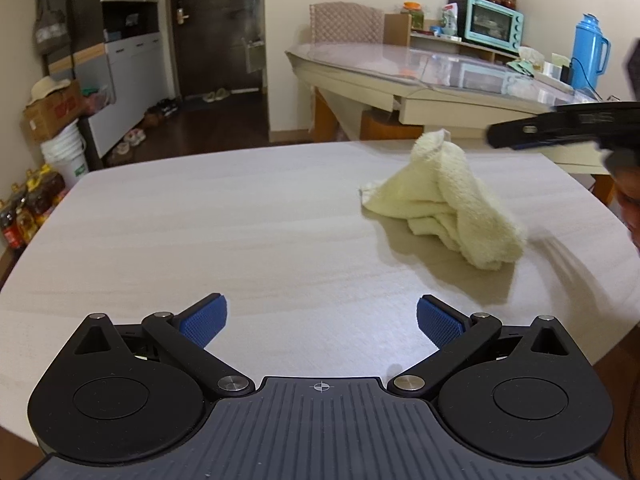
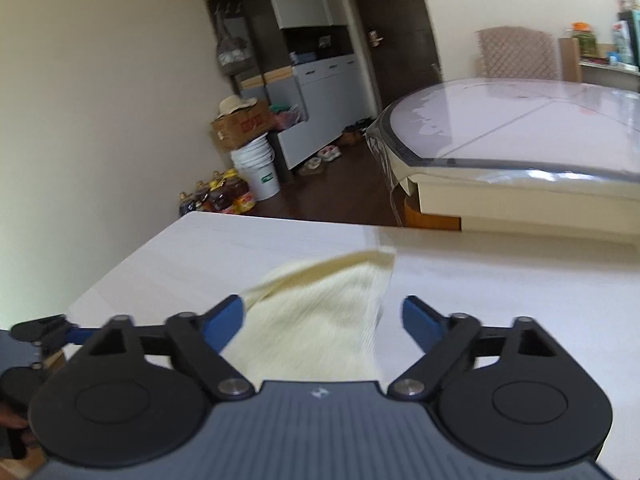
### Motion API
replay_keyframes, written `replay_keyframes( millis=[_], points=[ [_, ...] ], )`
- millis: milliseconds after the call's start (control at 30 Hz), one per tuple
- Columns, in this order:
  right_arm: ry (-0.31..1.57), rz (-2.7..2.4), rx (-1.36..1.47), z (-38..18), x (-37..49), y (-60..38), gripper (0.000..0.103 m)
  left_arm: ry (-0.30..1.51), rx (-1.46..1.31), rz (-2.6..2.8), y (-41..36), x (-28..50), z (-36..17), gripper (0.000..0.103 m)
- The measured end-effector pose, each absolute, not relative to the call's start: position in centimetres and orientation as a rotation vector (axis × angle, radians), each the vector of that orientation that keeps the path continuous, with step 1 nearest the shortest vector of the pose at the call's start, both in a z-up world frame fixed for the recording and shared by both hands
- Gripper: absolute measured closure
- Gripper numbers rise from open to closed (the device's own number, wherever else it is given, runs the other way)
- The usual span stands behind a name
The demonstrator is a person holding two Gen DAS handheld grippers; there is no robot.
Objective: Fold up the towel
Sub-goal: 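Grasp an edge of the yellow towel with the right gripper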
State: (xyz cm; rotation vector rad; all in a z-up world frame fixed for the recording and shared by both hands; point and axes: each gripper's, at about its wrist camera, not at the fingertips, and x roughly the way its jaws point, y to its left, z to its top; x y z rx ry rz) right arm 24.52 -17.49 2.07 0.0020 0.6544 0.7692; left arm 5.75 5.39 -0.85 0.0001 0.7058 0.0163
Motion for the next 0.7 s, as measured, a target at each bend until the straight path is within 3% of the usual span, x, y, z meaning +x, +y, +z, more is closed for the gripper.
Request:
replay_keyframes(
  millis=[400, 467, 500, 567, 600, 700],
  points=[
    [0.873, 0.958, 0.055, -1.8, 31.3, -14.2, 0.033, 0.704, -0.012, 0.049, 6.6, 7.3, -0.5, 0.000],
    [0.856, 0.983, 0.054, -1.5, 30.5, -14.2, 0.052, 0.708, -0.016, 0.051, 6.6, 7.4, -0.7, 0.000],
    [0.838, 0.981, 0.045, -1.3, 30.0, -14.2, 0.066, 0.711, -0.017, 0.051, 6.6, 7.4, -0.8, 0.000],
    [0.809, 0.978, 0.027, -0.7, 29.0, -14.4, 0.080, 0.714, -0.018, 0.051, 6.7, 7.2, -0.8, 0.000],
    [0.796, 0.986, 0.022, -0.2, 28.3, -14.5, 0.094, 0.712, -0.019, 0.048, 6.7, 7.1, -0.8, 0.000],
    [0.756, 0.990, 0.014, 1.1, 26.3, -15.1, 0.096, 0.701, -0.024, 0.029, 6.7, 6.8, -0.7, 0.000]
  ],
)
